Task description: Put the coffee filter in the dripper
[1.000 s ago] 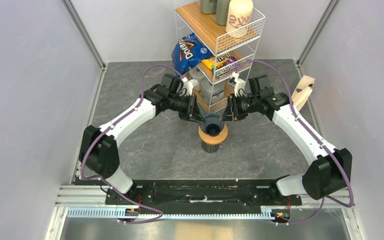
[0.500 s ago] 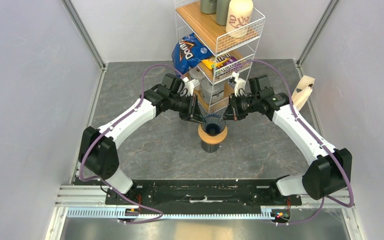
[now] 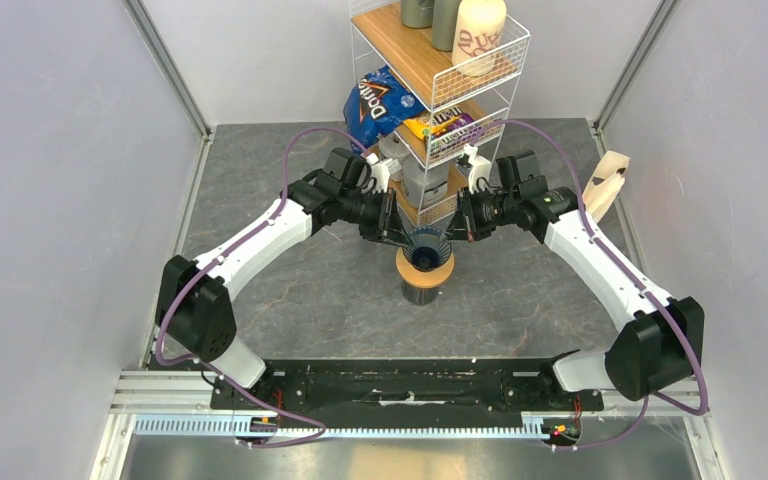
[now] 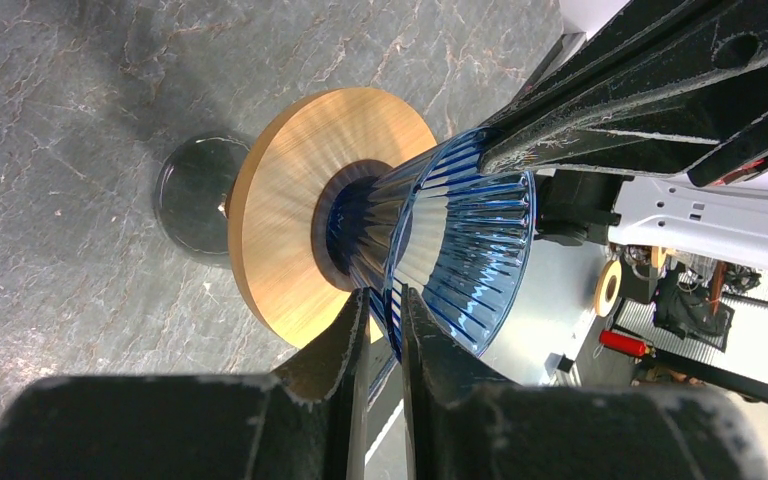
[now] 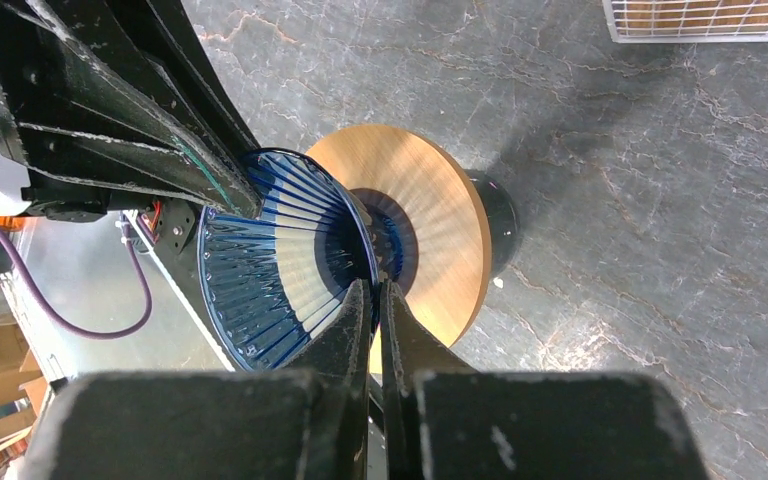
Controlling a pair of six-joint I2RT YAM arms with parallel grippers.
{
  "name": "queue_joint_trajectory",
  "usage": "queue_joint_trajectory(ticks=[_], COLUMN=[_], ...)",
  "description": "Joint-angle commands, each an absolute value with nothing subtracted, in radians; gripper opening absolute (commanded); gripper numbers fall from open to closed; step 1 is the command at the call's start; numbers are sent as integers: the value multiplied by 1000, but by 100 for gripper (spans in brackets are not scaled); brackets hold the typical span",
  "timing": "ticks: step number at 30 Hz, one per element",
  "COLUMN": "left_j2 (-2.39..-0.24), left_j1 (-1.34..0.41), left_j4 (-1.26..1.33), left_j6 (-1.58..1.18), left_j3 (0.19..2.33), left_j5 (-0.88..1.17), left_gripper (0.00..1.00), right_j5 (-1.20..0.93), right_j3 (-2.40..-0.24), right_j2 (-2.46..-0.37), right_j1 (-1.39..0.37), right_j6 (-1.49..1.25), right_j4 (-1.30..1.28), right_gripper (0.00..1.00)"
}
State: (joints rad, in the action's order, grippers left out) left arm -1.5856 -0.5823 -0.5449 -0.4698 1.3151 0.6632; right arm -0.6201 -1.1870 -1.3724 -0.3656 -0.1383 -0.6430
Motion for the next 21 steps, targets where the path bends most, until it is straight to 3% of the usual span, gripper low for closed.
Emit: queue_joint_trajectory(ticks=[1, 21], left_j2=[-1571, -1587], left_j1=[-588, -604], left_j4=[-573, -577], left_j6=[-398, -356], left_j3=[1292, 1290], left_j5=[632, 592], left_gripper=[18, 15], right_j5=[-560, -523], right_j3=[-1148, -1084], right_j2=[-1382, -1384], right_j1=[-387, -402], right_j6=[-89, -49], right_j4=[-666, -612], right_gripper=[0, 0])
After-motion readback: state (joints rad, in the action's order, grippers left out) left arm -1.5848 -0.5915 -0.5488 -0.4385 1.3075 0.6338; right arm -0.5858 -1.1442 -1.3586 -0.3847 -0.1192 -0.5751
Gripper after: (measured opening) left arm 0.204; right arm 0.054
